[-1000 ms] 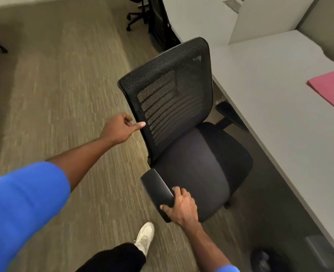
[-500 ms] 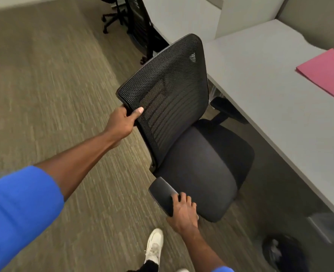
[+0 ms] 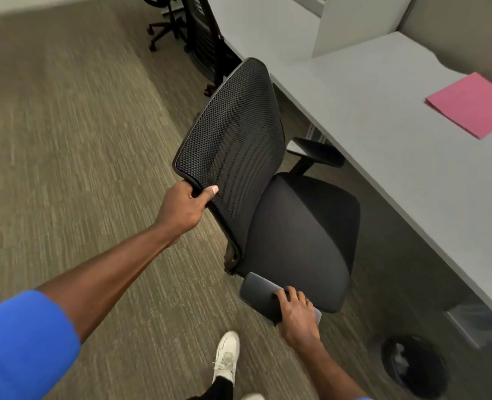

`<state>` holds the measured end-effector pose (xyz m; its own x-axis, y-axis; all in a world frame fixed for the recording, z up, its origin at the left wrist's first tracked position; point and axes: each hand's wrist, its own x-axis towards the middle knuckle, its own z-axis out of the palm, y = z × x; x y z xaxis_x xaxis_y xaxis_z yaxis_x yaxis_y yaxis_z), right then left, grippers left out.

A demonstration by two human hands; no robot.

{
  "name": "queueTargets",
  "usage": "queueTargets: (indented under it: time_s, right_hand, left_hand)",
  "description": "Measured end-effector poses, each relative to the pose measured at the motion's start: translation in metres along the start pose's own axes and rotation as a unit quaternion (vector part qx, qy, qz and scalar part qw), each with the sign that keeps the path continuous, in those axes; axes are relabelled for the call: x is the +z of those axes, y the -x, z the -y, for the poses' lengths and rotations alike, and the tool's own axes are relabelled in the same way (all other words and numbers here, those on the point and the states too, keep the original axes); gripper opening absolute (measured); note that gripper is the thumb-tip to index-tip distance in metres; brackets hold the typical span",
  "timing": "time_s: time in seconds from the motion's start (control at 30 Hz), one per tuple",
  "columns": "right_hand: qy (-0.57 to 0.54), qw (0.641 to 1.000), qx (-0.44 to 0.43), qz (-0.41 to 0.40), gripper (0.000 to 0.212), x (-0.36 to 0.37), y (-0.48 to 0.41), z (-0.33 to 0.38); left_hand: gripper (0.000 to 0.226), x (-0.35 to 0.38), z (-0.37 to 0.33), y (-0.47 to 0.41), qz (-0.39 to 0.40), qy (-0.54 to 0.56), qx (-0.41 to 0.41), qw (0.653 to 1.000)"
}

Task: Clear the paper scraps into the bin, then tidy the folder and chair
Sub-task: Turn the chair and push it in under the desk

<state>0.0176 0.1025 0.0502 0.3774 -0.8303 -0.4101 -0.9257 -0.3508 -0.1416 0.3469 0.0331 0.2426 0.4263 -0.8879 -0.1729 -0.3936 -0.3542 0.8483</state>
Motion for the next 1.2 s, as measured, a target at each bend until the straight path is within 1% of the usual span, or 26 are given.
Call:
queueTargets:
  time_s: [0.07, 0.17, 0.27, 0.33, 0.43, 0.53, 0.63, 0.77, 0.83, 0.9, 0.93, 1.07, 1.2]
  right_hand:
    - [0.004, 1.000, 0.000, 0.000, 0.059, 0.003, 0.005, -0.011]
    - [-0.009, 1.000, 0.021, 0.016, 0.058, 0.001, 0.010, -0.019]
    - [-0.056, 0.997, 0.049, 0.032, 0.066, -0.017, 0.019, -0.013]
    - [-0.099, 0.994, 0.047, 0.018, 0.069, -0.033, 0.027, 0.001]
    - [-0.177, 0.983, 0.022, -0.044, 0.077, -0.051, 0.041, 0.030]
    - [-0.215, 0.970, -0.004, -0.118, 0.082, -0.068, 0.055, 0.060]
    - [-0.233, 0.953, 0.003, -0.193, 0.083, -0.085, 0.069, 0.084]
    - [-0.264, 0.923, 0.017, -0.278, 0.079, -0.106, 0.090, 0.103]
    - [-0.270, 0.910, 0.019, -0.314, 0.077, -0.114, 0.098, 0.110]
    - [-0.271, 0.898, 0.026, -0.346, 0.076, -0.123, 0.106, 0.119]
    - [-0.272, 0.893, 0.032, -0.358, 0.076, -0.128, 0.109, 0.124]
    - [-0.273, 0.873, 0.050, -0.401, 0.076, -0.144, 0.119, 0.143]
    - [-0.232, 0.868, 0.088, -0.430, 0.065, -0.159, 0.120, 0.163]
  left_hand:
    - [0.057, 0.005, 0.003, 0.015, -0.013, -0.010, -0.003, 1.000]
    - [0.052, 0.015, -0.001, 0.044, -0.047, -0.031, 0.011, 0.998]
    - [0.057, 0.028, -0.006, 0.073, -0.081, -0.066, 0.020, 0.994]
    - [0.060, 0.035, -0.008, 0.092, -0.078, -0.085, 0.022, 0.993]
    - [0.063, 0.043, -0.009, 0.120, -0.060, -0.087, 0.024, 0.994]
    - [0.061, 0.047, -0.012, 0.146, -0.009, -0.072, 0.026, 0.997]
    - [0.057, 0.045, -0.017, 0.170, 0.031, -0.036, 0.044, 0.998]
    - [0.056, 0.030, -0.016, 0.189, 0.042, 0.006, 0.076, 0.996]
    - [0.064, 0.016, -0.011, 0.187, 0.033, -0.007, 0.102, 0.994]
    - [0.076, 0.001, -0.006, 0.177, 0.006, -0.045, 0.134, 0.990]
    - [0.075, -0.007, -0.005, 0.170, -0.009, -0.064, 0.152, 0.986]
    - [0.051, -0.039, -0.013, 0.128, -0.075, -0.136, 0.236, 0.959]
    - [0.042, -0.062, -0.025, 0.068, -0.107, -0.151, 0.280, 0.942]
